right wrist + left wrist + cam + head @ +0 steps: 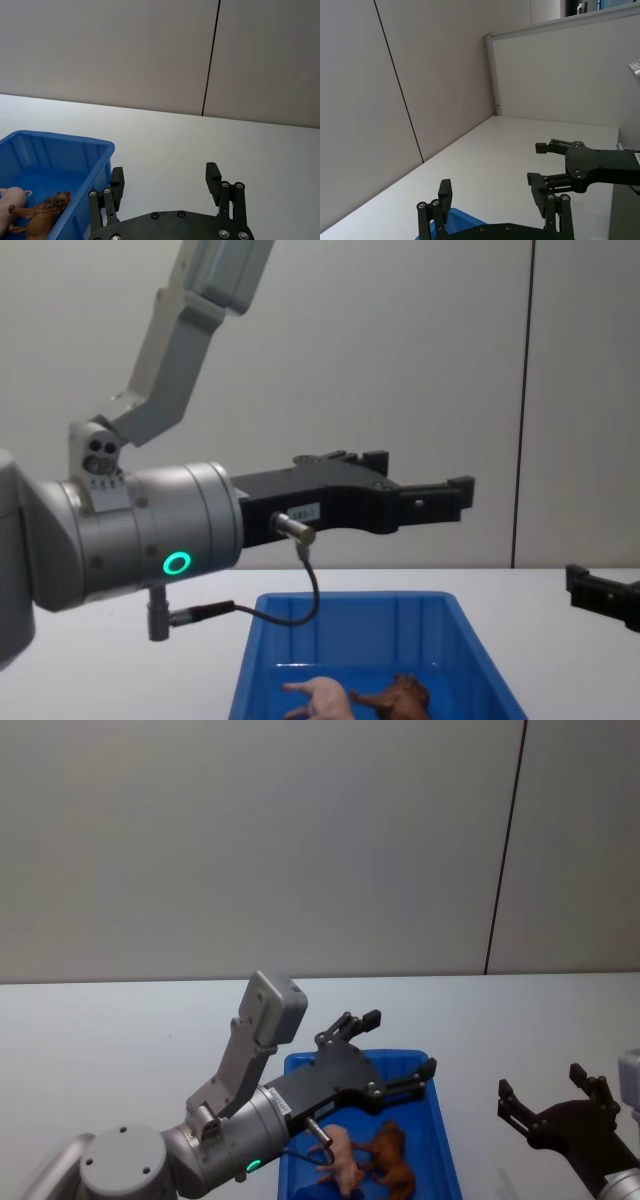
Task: Pick up the two dolls from the table and place them into the box.
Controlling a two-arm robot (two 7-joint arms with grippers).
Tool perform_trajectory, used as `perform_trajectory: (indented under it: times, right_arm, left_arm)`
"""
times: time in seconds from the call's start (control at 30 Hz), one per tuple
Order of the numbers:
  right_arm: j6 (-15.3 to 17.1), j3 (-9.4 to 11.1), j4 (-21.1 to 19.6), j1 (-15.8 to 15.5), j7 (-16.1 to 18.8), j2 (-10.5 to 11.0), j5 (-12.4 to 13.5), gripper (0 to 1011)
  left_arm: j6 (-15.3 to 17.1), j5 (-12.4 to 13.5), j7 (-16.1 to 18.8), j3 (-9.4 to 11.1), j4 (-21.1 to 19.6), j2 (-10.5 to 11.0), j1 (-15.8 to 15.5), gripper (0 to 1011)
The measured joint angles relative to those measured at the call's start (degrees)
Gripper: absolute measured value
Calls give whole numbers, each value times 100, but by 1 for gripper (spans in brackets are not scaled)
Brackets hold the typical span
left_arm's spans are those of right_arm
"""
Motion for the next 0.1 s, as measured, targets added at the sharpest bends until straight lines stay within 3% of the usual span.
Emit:
perform_trajectory:
  times: [0.1]
  right_arm:
    - [0,0,0,0,0,0,0,1001]
  left_arm:
    - [-6,5,-53,15,42,-34,-36,1001]
